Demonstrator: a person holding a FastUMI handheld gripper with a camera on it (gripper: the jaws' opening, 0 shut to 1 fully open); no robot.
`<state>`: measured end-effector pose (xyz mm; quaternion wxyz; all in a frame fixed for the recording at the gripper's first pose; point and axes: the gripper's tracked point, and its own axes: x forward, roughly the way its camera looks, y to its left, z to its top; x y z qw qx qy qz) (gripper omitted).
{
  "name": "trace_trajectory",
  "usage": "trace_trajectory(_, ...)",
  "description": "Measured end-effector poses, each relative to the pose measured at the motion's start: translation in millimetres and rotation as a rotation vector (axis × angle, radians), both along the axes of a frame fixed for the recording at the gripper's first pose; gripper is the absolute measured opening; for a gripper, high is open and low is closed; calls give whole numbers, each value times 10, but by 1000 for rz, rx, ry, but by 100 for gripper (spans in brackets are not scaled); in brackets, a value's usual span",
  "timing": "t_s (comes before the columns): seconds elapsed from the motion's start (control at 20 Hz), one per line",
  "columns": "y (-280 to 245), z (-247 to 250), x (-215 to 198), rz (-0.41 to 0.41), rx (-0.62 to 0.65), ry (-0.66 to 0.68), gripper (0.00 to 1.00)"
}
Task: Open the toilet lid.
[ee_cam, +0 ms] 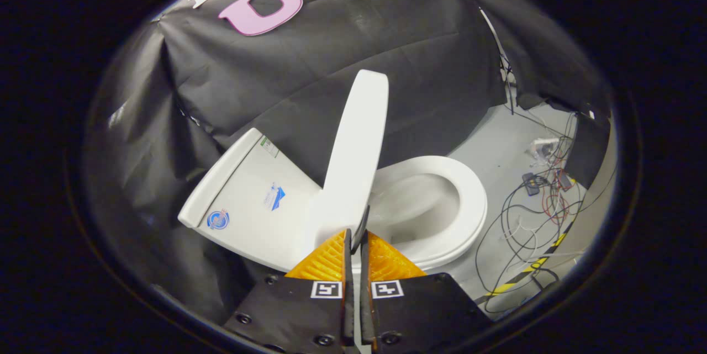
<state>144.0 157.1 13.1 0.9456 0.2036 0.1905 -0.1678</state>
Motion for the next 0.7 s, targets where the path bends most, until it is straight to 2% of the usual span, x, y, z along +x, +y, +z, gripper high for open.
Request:
trace_trajectory(0.2,157,101,73,-34,-9,-6,4)
trace_trajectory(0.7,516,360,307,-61,-70,-31,6)
